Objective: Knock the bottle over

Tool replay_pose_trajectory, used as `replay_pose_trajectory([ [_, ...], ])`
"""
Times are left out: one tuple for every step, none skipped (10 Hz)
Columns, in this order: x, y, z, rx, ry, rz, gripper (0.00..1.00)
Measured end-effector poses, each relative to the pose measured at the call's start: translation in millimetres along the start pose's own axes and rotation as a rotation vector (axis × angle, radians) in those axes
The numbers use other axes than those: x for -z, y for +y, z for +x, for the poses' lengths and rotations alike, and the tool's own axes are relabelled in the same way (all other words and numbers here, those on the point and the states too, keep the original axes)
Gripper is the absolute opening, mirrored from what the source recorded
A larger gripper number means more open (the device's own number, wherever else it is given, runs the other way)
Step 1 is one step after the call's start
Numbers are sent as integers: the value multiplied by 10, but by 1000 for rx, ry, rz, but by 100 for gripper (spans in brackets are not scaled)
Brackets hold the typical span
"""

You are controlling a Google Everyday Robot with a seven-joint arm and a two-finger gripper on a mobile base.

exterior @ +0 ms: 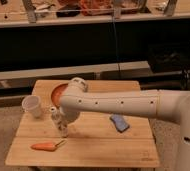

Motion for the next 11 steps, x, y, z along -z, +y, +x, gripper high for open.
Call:
replay_pose_trajectory([
  [-10, -59, -34, 13, -5, -2, 0],
  [-30, -154, -78, 32, -12, -5, 0],
  [-29, -162, -91, 37, -17, -9, 0],
  [-29, -169, -100, 45, -19, -11, 0],
  [-24, -170, -98, 44, -20, -12, 0],
  [-23, -183, -101, 47, -21, -14, 0],
  [-29, -220, -111, 55, -24, -18, 0],
  [-41, -262, -125, 62, -28, -20, 0],
  [-47, -305, -149, 71, -37, -22, 0],
  [-45, -278, -143, 74, -36, -27, 0],
  [-39, -272, -154, 79, -39, -36, 0],
])
